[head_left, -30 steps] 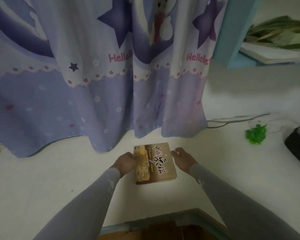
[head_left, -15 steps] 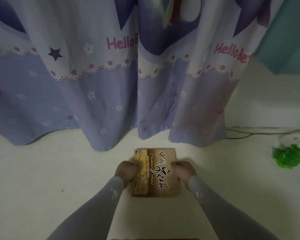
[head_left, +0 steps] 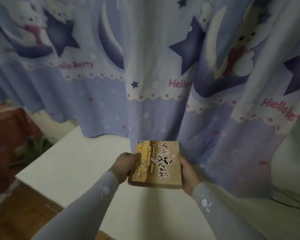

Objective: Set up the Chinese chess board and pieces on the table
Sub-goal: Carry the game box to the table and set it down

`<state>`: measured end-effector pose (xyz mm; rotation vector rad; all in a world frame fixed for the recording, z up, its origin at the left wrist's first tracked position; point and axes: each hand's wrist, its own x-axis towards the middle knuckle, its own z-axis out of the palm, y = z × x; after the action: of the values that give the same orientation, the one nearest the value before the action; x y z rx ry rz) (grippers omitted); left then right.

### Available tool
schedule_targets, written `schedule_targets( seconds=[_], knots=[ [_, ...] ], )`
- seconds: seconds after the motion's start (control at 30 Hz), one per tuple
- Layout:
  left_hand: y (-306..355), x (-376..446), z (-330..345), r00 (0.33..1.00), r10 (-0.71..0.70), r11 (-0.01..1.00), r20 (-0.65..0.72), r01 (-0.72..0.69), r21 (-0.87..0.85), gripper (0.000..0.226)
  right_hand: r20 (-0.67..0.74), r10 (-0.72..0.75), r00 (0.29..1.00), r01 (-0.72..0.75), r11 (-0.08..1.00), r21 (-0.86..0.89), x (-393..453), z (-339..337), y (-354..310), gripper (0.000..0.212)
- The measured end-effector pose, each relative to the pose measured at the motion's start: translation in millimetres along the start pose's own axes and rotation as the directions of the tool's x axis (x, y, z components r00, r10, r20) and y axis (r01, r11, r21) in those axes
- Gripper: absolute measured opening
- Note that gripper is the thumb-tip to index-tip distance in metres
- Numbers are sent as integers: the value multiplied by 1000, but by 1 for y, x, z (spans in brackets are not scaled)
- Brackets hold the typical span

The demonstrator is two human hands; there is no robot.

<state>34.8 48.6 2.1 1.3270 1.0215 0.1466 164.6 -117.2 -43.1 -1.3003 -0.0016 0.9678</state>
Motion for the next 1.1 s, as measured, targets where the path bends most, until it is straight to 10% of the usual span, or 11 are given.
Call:
schedule_targets(
  seconds=[0.4,1.1],
  knots=[
    [-6,-55,-211,915,119,976,-385,-179,-123,25,345,-3,939,43,993,-108,-10,225,23,34],
    [-154,-182,-702,600,-90,968,-795,-136,-211,30,658,316,684,19,893,-449,-64,726,283,29]
  ],
)
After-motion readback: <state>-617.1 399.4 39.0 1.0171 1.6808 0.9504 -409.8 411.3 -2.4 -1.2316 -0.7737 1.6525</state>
